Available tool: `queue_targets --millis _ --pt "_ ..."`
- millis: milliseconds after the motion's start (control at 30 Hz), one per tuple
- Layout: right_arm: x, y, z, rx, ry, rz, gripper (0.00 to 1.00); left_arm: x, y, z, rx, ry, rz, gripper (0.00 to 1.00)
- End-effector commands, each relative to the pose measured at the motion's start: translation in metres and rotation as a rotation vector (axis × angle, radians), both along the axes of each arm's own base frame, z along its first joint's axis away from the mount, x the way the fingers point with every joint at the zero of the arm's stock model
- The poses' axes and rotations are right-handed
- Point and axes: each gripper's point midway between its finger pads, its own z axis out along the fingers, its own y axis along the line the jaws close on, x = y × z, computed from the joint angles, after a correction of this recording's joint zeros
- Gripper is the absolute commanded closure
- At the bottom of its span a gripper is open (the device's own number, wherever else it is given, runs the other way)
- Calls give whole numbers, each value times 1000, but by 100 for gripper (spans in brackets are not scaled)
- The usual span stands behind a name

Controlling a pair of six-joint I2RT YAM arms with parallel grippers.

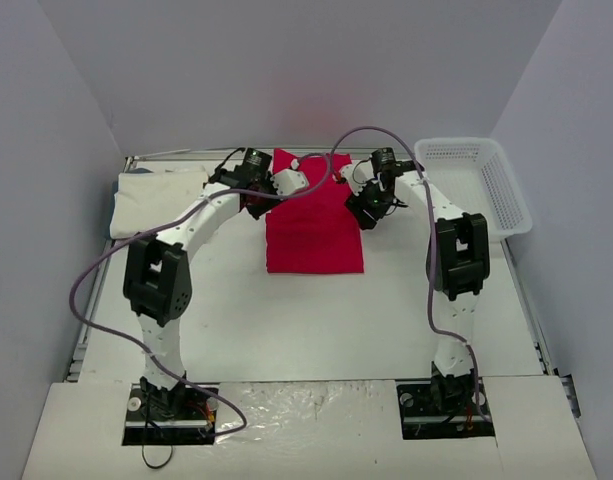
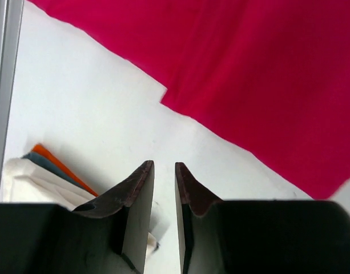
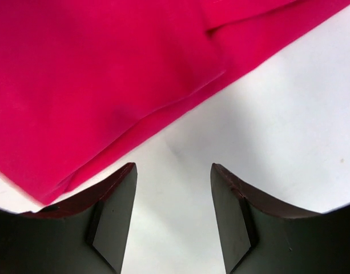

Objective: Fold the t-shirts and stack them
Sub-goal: Fold the folded rectangular tshirt in 1/3 of the way, then grab one side of the 2/3 rectangular tshirt with both arms

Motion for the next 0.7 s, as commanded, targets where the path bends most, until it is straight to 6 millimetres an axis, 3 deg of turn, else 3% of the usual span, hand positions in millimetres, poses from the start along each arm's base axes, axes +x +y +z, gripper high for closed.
queue_targets --millis 0,33,100,133,167,200,233,267,400,667 --pt "-30 11 47 96 -23 15 49 -28 2 48 -103 -66 4 79" --pt "-37 13 49 114 -17 20 49 -43 6 27 -97 -16 5 79" --pt "-54 20 62 176 -7 43 49 -59 4 34 -139 -30 0 79" --pt "-67 19 54 182 27 44 49 -68 1 30 -142 -23 -16 79" --pt "-74 20 55 195 40 38 49 -80 2 12 -135 0 -21 79" --pt "-82 23 61 224 46 47 50 -86 2 8 -129 -2 -26 79" --pt "-93 22 54 227 75 44 50 -94 -5 11 -135 -23 -47 79" --pt "-99 22 53 235 88 41 50 -105 -4 -2 -115 0 -56 79" --pt "-117 20 50 248 124 22 50 -125 -13 -15 -71 -27 -95 80" --pt "-128 -3 26 186 173 -42 50 -125 -25 -57 -25 -13 -137 80"
